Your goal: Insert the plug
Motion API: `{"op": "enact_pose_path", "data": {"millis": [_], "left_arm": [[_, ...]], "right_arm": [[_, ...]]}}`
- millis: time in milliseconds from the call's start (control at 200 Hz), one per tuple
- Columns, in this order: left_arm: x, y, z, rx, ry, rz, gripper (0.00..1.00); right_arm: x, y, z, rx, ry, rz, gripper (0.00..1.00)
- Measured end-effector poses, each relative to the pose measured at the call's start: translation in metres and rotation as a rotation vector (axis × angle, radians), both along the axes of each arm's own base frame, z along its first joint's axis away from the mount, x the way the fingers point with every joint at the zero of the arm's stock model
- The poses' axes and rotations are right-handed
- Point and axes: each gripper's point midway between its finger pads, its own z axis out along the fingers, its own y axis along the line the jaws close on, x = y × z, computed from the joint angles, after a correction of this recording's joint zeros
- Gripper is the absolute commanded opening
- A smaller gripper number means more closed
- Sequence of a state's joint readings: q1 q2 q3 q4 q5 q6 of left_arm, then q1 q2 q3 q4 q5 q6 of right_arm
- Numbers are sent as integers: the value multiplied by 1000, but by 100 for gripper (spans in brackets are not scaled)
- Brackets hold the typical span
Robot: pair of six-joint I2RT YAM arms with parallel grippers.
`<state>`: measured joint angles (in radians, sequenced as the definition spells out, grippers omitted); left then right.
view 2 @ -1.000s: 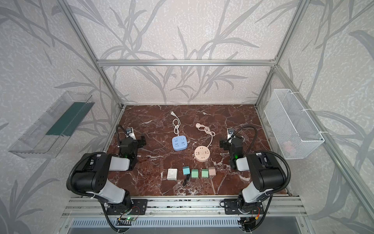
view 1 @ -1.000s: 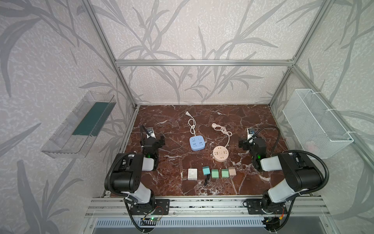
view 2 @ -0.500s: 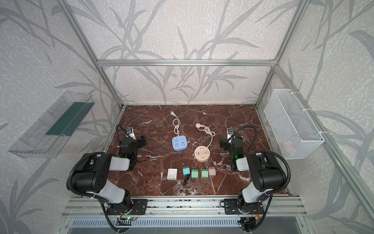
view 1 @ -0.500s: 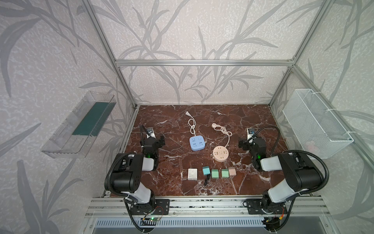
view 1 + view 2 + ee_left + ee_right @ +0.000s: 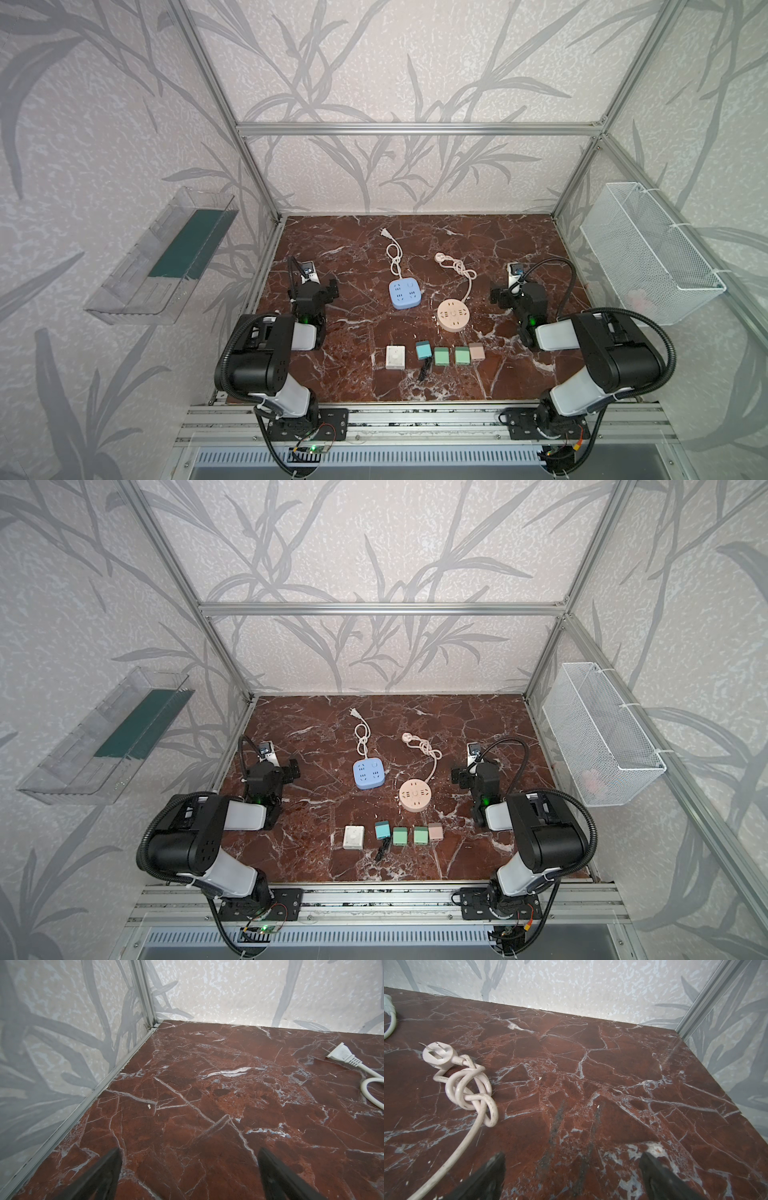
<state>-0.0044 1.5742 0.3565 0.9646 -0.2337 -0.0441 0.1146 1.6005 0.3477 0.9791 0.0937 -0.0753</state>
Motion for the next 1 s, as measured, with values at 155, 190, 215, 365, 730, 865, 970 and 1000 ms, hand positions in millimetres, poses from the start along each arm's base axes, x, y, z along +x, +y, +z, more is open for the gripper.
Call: {"op": "enact_pose_path", "data": {"millis": [155,190,215,365,730,865,970,1000], "left_arm": [[0,-8,4,27,-14,-10,99],[-1,-10,4,34,-19,-15,99],[-2,-11,4,36,-18,-15,99],[-5,-20,14,91,8,-13,99],[31,-62,190,-90,-149,-106,99],[6,-96,223,-181,-138,-249,99],[-16,-130,217,-202,-56,-368,99],[-23,-139,211,-202,-23,-397,99]], "right_arm": [[-1,1,1,1,19,7,99],[-1,1,6,0,23,7,99],[0,1,11,0,24,6,99],[15,0,70,15,-51,-17,99],[5,18,144,170,63,-108,99],[-29,60,124,168,224,-46,99],[-61,89,107,138,342,14,99],[-70,95,103,130,372,27,99]]}}
